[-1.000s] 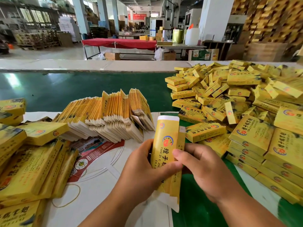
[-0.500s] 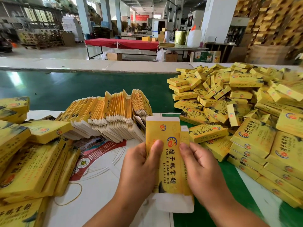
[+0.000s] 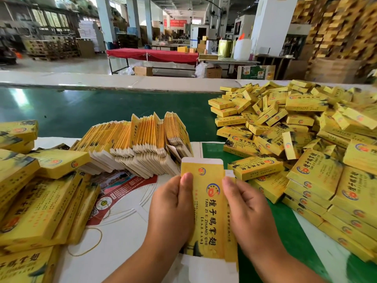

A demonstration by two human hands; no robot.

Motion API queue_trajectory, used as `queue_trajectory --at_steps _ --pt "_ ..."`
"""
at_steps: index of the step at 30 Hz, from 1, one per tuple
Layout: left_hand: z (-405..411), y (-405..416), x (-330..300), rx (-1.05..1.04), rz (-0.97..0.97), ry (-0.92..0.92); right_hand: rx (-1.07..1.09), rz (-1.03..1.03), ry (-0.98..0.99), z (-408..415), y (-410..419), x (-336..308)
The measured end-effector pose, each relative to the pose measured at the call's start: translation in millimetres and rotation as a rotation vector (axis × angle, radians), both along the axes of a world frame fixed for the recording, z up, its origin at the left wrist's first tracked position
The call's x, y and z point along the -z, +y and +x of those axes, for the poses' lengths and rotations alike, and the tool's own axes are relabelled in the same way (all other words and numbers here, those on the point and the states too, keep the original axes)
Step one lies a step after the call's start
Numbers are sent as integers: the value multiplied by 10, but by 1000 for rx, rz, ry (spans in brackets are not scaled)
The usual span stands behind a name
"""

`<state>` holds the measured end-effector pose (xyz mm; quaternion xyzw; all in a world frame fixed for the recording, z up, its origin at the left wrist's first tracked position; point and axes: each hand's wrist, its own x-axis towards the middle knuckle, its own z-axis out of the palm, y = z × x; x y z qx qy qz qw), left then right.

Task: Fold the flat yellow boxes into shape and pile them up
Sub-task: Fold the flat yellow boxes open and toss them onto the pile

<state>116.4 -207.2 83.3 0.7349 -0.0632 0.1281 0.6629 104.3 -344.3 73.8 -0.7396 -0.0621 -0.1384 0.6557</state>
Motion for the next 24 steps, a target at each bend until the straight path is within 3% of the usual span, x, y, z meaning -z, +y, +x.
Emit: queue_trajectory --at_steps 5,8,11,14,18,21,24 --pt "5 -55 15 5 3 -28 84 -78 -91 -2 -40 -40" --pt "1 -66 45 -23 115 -25 153 -79 -81 20 -77 -64" --pt "-45 -73 73 63 289 37 238 -82 -107 48 -162 -87" --pt "-81 -78 76 210 374 20 153 -77 -127 6 -146 -85" --pt "-26 3 33 505 -75 236 -61 -110 -204 -37 -88 -79" --pt "29 112 -22 601 -399 475 2 -140 -191 -17 -124 -88" --pt "52 167 -31 817 -602 550 83 -68 -173 1 -199 -105"
